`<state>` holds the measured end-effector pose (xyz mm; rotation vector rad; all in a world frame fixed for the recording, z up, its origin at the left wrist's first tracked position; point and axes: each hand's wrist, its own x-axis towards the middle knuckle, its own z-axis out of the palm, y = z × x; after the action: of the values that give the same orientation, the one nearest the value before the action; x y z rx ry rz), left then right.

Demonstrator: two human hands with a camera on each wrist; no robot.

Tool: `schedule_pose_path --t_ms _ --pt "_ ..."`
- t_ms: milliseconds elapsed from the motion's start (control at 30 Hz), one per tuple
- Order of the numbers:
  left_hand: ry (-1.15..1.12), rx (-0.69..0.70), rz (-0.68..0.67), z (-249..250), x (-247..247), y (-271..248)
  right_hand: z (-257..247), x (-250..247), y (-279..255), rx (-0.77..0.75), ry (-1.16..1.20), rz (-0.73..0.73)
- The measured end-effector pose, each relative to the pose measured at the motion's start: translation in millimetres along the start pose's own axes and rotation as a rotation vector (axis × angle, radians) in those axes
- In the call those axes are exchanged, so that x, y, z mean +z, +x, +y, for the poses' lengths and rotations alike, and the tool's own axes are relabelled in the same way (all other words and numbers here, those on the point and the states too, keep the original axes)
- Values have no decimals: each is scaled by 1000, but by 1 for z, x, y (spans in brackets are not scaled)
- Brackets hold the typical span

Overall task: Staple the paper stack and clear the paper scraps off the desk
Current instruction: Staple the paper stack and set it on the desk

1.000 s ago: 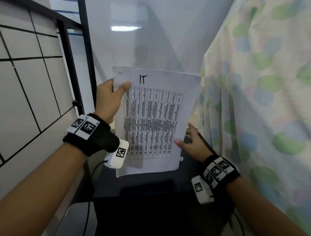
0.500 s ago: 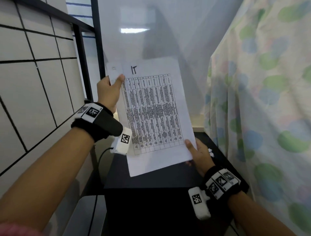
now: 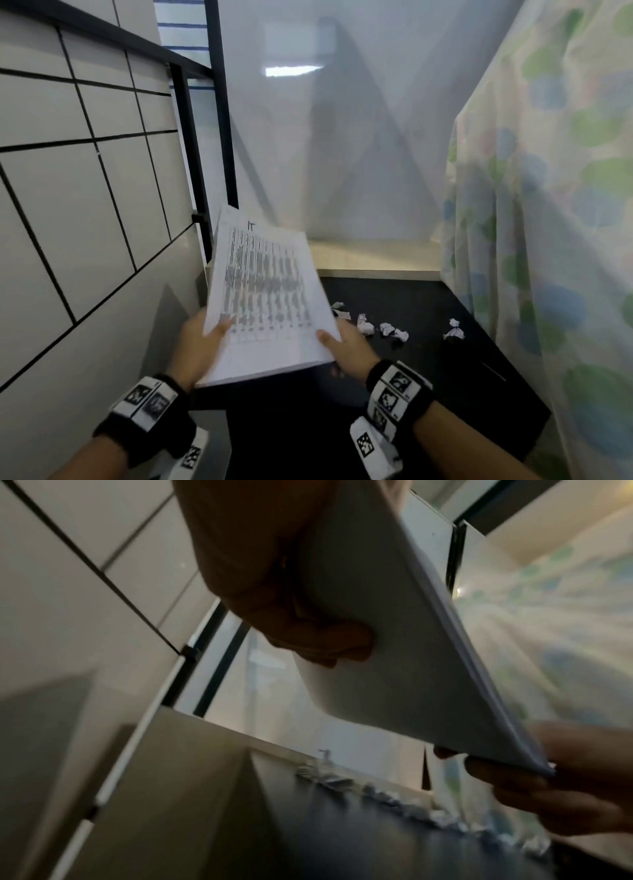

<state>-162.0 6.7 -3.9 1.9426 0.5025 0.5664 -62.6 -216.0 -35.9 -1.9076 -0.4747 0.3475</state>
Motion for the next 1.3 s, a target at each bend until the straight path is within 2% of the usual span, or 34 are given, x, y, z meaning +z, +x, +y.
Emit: schedule_pose_path --t_ms 100,200,267,400,533,733,833,900,1067,1200,1300 --pt "195 50 -25 -4 -24 0 10 31 13 96 -146 -172" --pt "342 42 -46 -9 -34 4 15 54 26 36 -316 -246" --pt "407 6 -71 -14 -32 11 10 60 31 0 -463 -232" --pt "471 -76 -189 -29 -11 34 14 47 33 80 -598 -190" --pt "467 -79 -310 -27 31 46 36 7 25 168 -565 -143" --pt "483 -46 -474 1 98 43 67 -55 4 264 -483 -50" --pt "494 -35 -506 14 125 37 76 -80 -7 320 -465 6" --pt "457 -17 -499 22 136 33 76 -92 -13 277 -438 46" --pt "391 62 -458 29 125 35 56 -94 -24 113 -229 127" --pt "328 36 -425 13 92 45 38 -70 -20 23 -268 115" --pt "333 -12 -399 -3 73 45 34 -45 -16 12 -312 76"
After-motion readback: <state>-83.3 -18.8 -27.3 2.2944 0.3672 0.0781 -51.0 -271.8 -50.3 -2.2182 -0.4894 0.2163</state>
